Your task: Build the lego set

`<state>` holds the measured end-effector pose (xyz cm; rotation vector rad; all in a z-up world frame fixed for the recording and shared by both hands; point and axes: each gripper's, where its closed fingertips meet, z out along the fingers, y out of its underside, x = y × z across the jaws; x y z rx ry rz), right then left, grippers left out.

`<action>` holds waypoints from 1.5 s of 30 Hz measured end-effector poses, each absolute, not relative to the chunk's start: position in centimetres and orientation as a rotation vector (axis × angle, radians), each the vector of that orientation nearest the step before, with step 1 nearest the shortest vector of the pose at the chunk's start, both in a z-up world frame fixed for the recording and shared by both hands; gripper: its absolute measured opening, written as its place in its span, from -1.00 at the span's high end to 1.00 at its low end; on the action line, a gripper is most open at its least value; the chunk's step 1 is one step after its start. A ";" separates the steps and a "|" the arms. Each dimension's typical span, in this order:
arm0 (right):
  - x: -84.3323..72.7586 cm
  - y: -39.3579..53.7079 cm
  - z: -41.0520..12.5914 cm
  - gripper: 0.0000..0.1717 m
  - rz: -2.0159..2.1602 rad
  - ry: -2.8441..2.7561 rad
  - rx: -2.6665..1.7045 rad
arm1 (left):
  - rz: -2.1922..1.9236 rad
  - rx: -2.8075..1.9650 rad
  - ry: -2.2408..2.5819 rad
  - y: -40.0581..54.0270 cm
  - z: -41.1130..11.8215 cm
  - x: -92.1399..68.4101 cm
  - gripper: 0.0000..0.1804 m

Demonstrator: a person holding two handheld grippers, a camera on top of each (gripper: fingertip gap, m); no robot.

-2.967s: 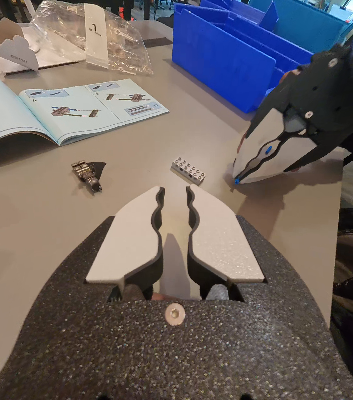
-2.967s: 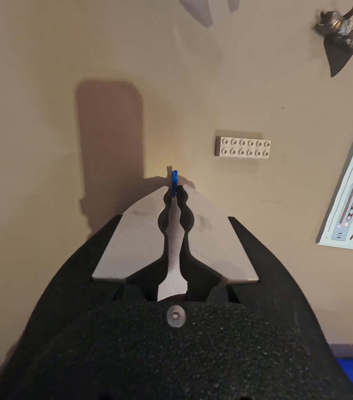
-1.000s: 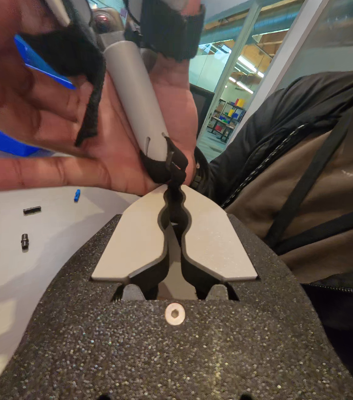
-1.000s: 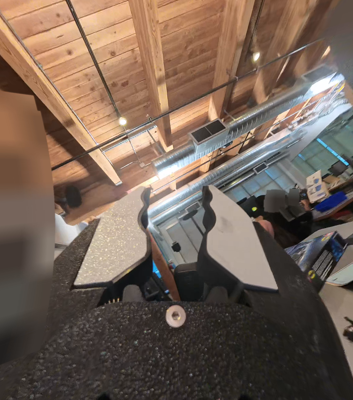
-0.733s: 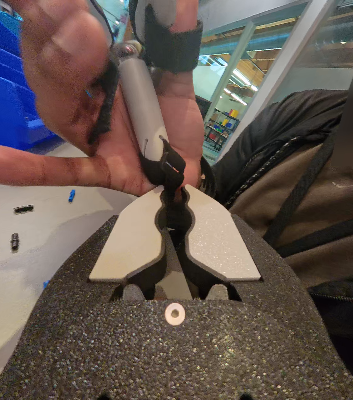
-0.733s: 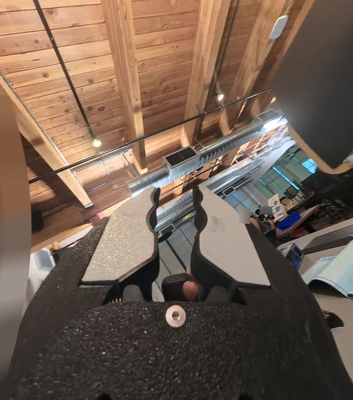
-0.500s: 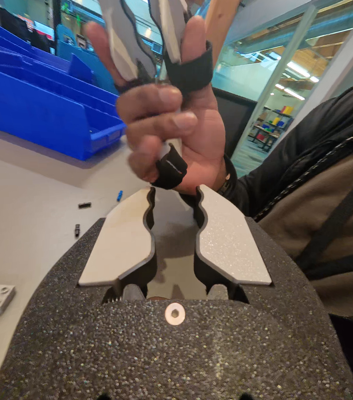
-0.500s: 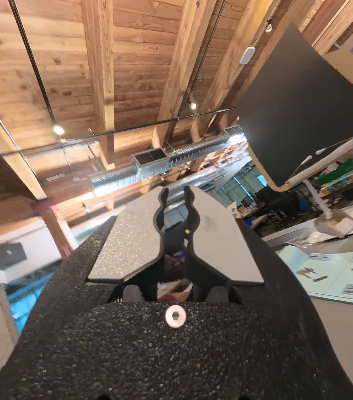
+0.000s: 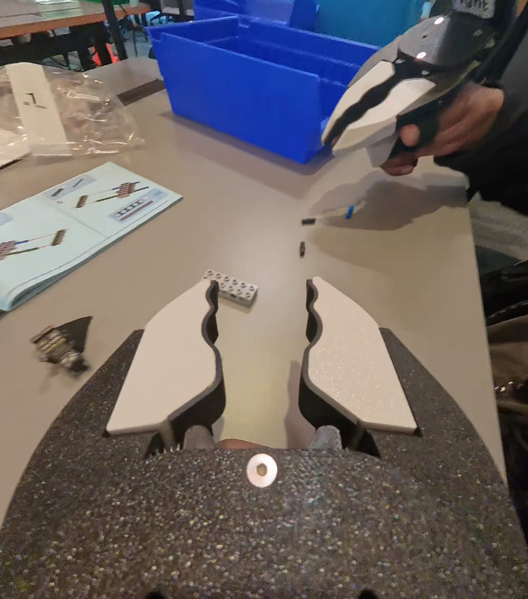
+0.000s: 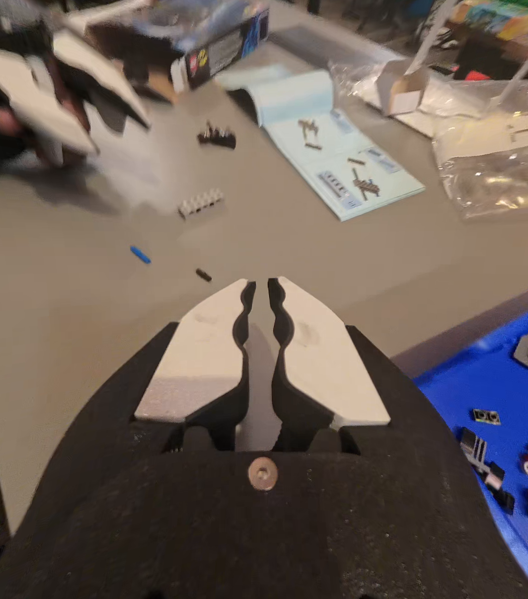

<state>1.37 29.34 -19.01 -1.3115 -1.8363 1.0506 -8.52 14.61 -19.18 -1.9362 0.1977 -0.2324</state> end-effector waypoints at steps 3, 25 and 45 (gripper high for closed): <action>0.3 27.5 -20.1 0.87 0.959 -2.031 -1.190 | -0.186 -1.970 0.230 14.7 -18.8 -9.9 0.39; -7.7 25.6 -21.6 0.87 1.088 -2.249 -1.074 | -0.176 -2.207 0.551 19.3 -23.9 -10.7 0.31; -6.3 22.9 -23.3 0.83 1.054 -2.316 -1.052 | -0.220 -2.311 0.640 19.5 -26.0 -9.9 0.44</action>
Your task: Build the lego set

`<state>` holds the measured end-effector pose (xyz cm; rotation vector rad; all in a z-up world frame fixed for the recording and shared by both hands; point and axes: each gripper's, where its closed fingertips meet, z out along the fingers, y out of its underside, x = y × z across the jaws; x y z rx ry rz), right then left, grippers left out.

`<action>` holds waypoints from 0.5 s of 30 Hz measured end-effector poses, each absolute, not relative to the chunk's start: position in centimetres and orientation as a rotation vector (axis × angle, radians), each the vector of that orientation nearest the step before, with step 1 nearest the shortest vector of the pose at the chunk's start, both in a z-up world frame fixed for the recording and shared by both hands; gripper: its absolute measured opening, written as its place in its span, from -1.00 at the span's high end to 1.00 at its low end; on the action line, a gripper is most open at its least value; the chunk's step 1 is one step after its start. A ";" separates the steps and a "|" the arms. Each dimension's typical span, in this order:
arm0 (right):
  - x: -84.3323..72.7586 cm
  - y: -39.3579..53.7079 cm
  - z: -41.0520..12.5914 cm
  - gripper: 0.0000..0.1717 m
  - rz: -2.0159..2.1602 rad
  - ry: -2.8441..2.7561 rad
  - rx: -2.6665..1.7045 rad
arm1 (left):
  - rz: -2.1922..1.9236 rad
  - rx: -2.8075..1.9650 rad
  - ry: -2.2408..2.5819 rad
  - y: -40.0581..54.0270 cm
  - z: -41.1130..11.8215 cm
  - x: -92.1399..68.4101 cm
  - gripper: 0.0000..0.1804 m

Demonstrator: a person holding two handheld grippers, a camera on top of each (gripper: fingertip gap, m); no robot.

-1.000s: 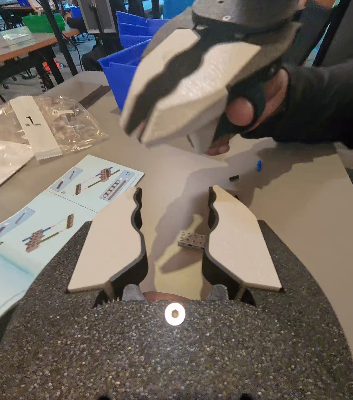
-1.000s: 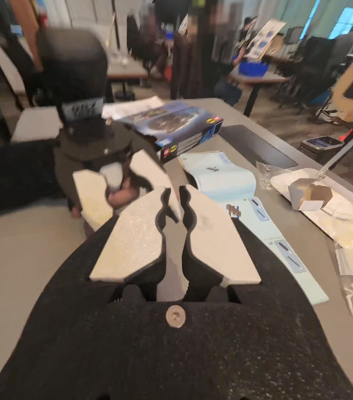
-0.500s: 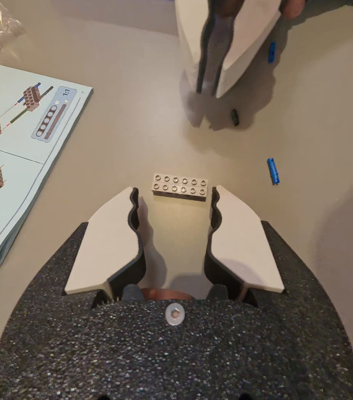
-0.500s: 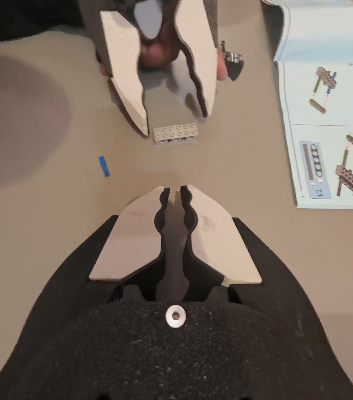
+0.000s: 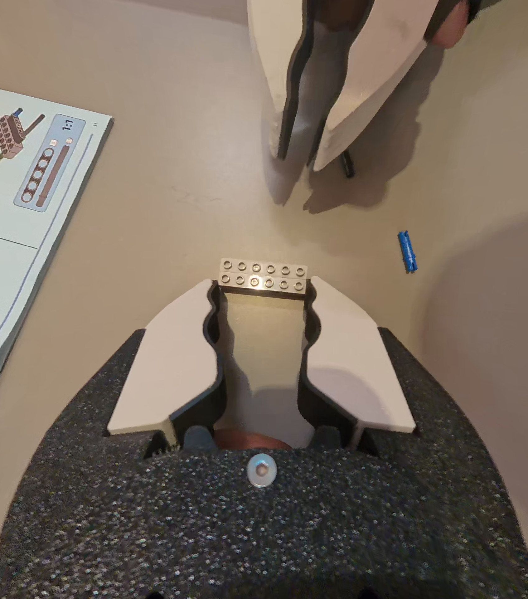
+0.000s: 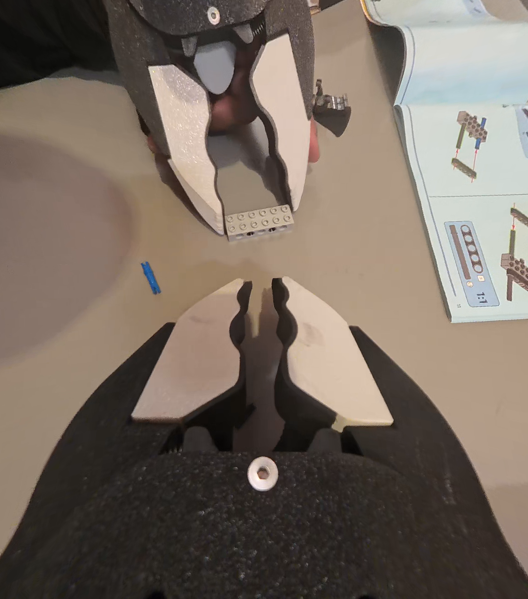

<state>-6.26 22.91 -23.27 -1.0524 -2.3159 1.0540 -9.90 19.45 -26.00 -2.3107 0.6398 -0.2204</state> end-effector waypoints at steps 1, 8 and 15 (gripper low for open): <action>-6.4 22.9 -23.4 0.83 1.032 -2.308 -1.040 | -0.212 -2.308 0.640 19.5 -26.0 -9.9 0.44; -7.6 23.5 -23.2 0.82 0.862 -2.215 -0.869 | -0.180 -2.293 0.647 19.6 -25.9 -9.9 0.44; -8.1 23.6 -22.2 0.82 0.659 -2.091 -0.570 | -0.282 -2.251 0.561 19.9 -24.8 -9.6 0.44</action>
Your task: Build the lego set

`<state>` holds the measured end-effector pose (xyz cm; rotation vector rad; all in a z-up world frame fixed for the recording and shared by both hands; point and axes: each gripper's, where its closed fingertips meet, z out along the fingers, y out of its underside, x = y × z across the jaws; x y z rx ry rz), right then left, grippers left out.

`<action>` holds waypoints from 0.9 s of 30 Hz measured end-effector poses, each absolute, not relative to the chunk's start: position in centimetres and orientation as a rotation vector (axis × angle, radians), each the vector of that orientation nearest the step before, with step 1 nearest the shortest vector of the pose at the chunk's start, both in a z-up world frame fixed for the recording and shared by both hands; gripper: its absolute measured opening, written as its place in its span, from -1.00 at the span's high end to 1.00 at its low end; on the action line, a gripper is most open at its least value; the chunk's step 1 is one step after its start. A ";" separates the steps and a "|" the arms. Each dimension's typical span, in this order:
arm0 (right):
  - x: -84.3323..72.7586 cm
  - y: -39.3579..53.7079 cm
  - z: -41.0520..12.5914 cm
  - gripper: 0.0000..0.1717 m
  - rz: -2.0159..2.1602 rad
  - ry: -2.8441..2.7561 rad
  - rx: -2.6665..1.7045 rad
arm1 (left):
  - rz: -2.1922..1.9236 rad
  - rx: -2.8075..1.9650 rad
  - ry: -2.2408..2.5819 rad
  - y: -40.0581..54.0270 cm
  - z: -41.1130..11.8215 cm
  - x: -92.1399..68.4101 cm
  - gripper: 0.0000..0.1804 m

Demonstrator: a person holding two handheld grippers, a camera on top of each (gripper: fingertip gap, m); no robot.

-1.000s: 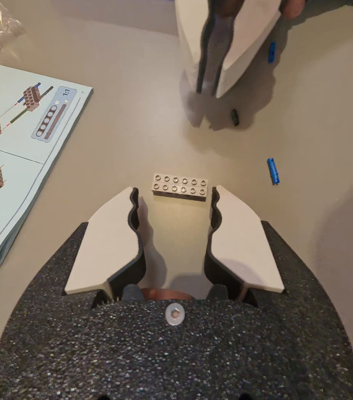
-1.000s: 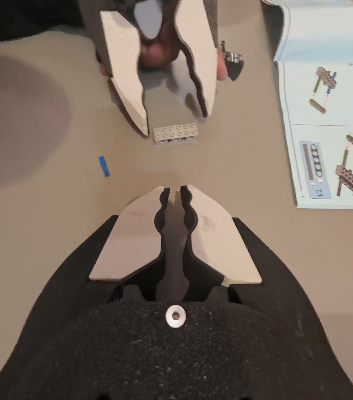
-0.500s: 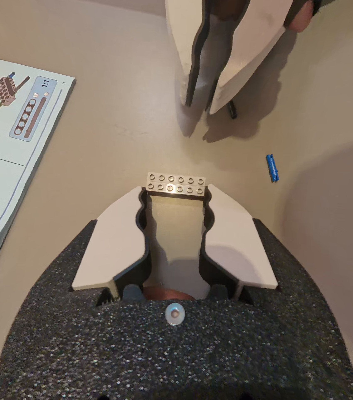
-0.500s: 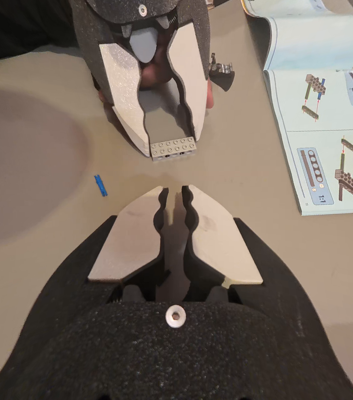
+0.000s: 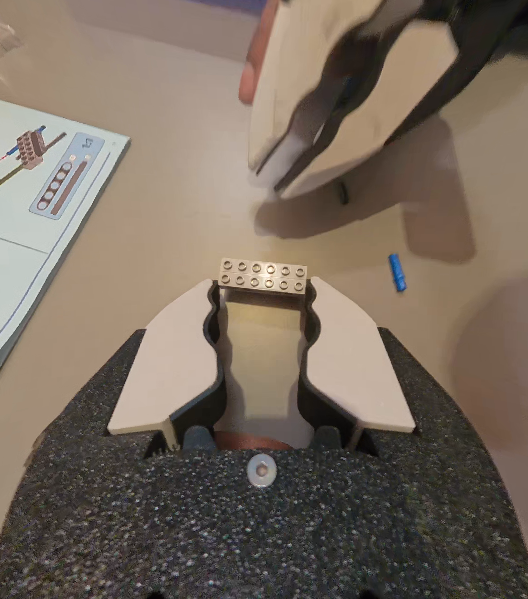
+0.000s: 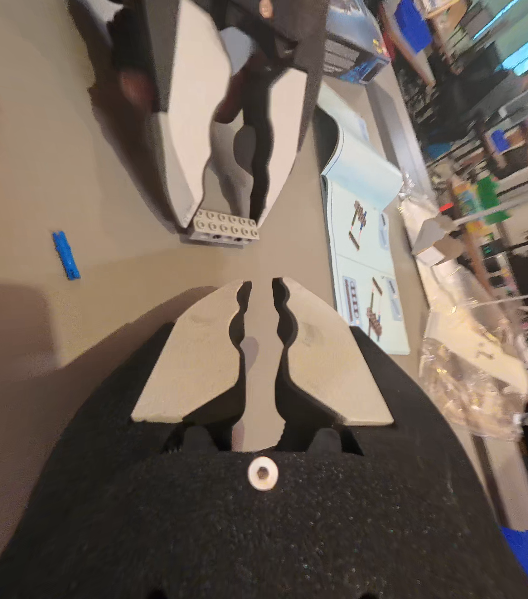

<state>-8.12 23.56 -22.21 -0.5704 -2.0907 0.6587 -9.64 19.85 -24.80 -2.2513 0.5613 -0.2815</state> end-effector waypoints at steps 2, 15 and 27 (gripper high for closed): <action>-8.0 23.1 -22.2 0.81 0.608 -2.074 -0.484 | -0.385 -2.192 0.523 20.0 -23.6 -8.8 0.44; -7.0 20.5 -21.5 0.69 0.560 -2.005 -0.202 | -0.737 -2.082 0.490 19.5 -21.6 -5.2 0.44; -7.6 21.2 -20.8 0.84 0.823 -2.042 -0.535 | -0.686 -1.949 0.465 20.0 -19.8 -5.7 0.33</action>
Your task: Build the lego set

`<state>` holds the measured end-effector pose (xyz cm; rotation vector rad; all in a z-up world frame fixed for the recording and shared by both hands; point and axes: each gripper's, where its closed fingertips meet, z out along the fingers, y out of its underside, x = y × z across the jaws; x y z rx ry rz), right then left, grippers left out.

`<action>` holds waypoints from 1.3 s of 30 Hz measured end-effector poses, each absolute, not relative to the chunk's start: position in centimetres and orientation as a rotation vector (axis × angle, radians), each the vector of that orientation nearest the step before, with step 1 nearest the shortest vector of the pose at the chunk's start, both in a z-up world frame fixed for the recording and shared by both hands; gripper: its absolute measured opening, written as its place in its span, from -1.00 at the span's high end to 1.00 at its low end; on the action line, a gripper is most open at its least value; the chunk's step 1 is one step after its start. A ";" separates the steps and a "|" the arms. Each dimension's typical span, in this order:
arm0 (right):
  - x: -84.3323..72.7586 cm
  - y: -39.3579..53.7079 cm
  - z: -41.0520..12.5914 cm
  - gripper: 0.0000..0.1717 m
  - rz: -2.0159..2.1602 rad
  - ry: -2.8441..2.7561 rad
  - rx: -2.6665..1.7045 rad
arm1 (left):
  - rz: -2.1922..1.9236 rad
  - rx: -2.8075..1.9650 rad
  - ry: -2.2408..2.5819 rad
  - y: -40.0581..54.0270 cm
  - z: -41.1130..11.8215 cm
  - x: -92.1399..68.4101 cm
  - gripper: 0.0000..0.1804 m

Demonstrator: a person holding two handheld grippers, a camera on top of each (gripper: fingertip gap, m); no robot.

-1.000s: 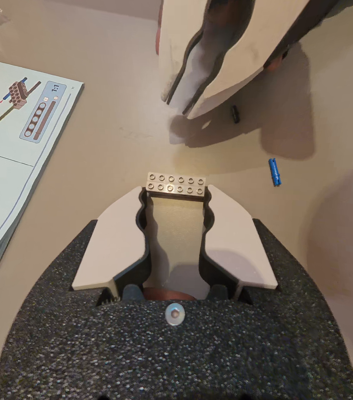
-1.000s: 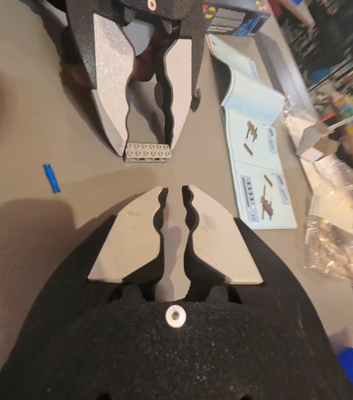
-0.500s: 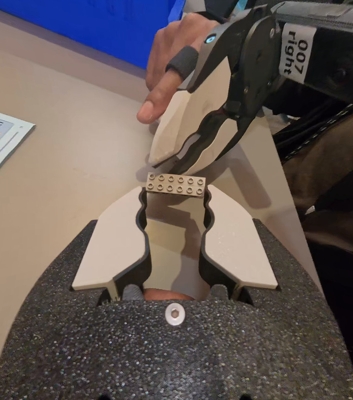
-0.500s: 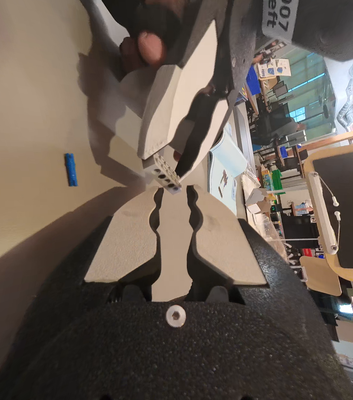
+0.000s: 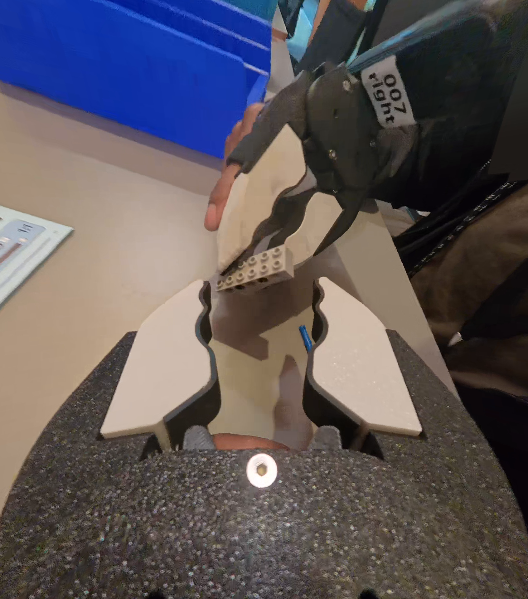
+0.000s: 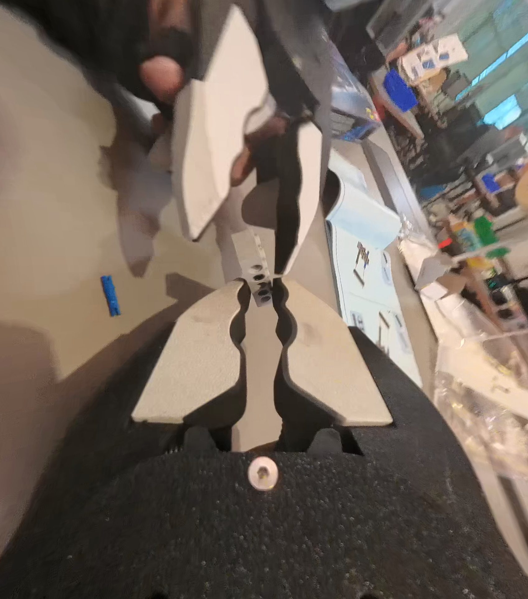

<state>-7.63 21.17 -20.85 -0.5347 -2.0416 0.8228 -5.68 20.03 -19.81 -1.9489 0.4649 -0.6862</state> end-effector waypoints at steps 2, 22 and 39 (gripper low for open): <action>-7.9 21.7 -20.6 0.84 0.899 -2.044 -0.675 | -0.585 -1.909 0.454 20.6 -19.3 -6.5 0.34; -7.7 20.7 -21.0 0.72 1.219 -2.111 -1.072 | -0.557 -1.809 0.343 21.7 -17.8 -7.3 0.87; -7.4 20.0 -19.4 0.83 1.560 -2.060 -1.228 | -0.958 -1.664 0.087 21.8 -16.1 -7.6 0.87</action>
